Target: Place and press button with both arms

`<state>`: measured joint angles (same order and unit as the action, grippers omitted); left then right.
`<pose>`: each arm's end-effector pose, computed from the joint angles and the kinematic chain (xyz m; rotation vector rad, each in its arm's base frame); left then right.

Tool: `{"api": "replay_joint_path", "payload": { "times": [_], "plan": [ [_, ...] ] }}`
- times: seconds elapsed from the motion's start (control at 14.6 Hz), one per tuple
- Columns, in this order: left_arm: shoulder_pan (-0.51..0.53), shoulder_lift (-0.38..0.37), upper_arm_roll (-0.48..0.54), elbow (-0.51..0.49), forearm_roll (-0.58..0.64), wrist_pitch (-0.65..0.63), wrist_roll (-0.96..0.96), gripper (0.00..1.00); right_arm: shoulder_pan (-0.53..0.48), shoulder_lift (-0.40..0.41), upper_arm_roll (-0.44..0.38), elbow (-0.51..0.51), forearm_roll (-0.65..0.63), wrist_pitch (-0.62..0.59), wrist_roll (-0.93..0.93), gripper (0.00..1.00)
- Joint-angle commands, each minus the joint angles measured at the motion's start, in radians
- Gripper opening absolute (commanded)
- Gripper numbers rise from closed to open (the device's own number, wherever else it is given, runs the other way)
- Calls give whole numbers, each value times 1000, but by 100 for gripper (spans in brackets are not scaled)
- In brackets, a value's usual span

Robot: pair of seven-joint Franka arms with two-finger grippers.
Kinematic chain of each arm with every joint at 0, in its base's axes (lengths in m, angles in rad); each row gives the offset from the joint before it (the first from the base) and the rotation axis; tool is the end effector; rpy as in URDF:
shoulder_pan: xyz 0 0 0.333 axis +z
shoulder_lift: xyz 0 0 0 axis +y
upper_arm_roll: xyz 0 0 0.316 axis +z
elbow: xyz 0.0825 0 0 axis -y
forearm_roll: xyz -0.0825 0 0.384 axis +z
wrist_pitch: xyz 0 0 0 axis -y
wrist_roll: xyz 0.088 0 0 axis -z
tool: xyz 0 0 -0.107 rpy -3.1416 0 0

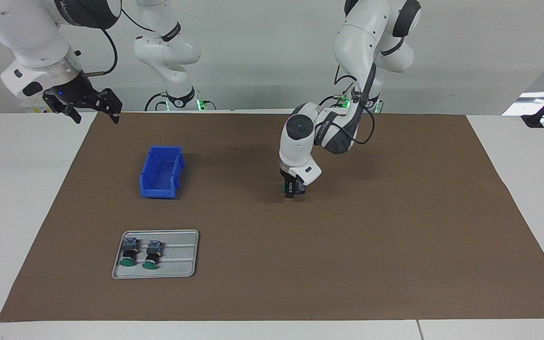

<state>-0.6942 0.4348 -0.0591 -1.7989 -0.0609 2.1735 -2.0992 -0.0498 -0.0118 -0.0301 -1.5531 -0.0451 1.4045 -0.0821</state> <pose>0.4692 -0.4394 0.3020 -2.3770 -1.9752 0.1268 0.5306 -0.0480 0.6259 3.1007 -0.0034 -0.2173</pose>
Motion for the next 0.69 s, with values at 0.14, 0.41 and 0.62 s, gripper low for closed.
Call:
{"api": "replay_joint_path", "payload": {
  "times": [0.14, 0.41, 0.62],
  "plan": [
    [-11, 7, 12, 3, 16, 14, -22, 43, -8, -16, 3, -22, 14, 8, -22, 99],
    [-11, 7, 12, 4, 15, 12, -21, 21, -8, -16, 3, -22, 14, 8, -22, 99],
    [-4, 7, 12, 13, 16, 14, -9, 8, -8, -16, 3, -22, 14, 8, -22, 99]
  ]
}}
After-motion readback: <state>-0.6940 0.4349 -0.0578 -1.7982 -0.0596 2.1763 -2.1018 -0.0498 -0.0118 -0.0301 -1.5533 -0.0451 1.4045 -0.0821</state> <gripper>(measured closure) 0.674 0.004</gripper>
